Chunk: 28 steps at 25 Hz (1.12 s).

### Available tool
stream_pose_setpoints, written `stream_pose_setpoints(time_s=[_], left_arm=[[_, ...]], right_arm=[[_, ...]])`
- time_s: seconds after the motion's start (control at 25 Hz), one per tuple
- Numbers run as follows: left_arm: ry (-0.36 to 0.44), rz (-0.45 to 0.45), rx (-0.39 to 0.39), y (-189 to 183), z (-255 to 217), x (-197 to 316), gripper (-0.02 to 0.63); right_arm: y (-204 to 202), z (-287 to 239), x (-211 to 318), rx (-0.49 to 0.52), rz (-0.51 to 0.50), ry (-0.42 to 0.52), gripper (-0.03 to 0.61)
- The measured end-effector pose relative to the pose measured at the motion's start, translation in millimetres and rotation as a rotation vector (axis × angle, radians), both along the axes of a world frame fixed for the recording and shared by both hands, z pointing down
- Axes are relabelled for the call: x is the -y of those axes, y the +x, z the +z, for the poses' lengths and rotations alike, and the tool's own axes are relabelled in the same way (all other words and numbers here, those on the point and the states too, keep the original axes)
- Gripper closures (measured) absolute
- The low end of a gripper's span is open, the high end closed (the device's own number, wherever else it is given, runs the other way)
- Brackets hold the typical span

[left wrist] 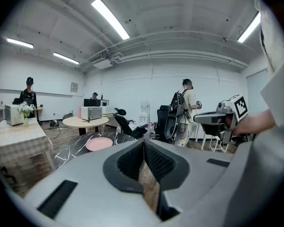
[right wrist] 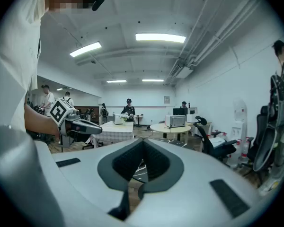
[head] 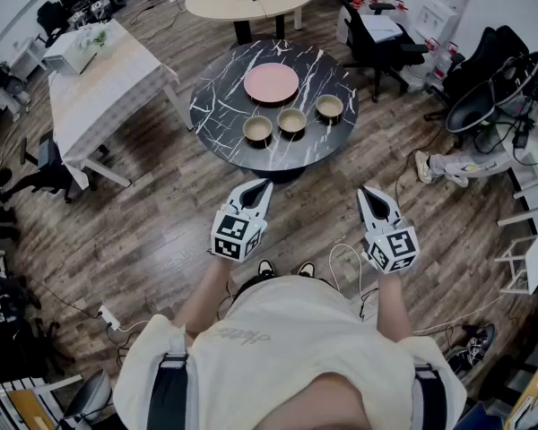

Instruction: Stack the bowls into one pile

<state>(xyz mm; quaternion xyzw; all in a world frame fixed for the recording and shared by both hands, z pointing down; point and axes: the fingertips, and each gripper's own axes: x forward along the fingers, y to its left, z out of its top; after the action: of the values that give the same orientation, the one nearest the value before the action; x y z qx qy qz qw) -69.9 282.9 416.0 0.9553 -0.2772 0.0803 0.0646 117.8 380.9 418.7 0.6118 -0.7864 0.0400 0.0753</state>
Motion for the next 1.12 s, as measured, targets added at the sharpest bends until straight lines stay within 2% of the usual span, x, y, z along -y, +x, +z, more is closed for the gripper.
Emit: stream_pose_setpoints(time_s=[0.24,0.56,0.92,1.12], left_arm=[[0.016,0.014,-0.004,16.6,-3.5,-2.4,0.594],[0.024,-0.025,-0.013,28.7,-6.7,-2.8,0.594],[0.014,-0.044,-0.004,30.7,1.5,-19.9,0.592],[0.0,-0.052,-0.022,37.4,8.2,-25.9,0.592]], right_arm=[[15.5,-9.2,1.7,0.011,0.013,0.007,0.573],[29.2,-1.1,8.5,0.024,-0.011,0.007,0.572],[25.2,7.6,2.7,-0.036,-0.056,0.016,0.572],[28.9,8.4,-6.4,0.016,-0.034,0.037,0.574]])
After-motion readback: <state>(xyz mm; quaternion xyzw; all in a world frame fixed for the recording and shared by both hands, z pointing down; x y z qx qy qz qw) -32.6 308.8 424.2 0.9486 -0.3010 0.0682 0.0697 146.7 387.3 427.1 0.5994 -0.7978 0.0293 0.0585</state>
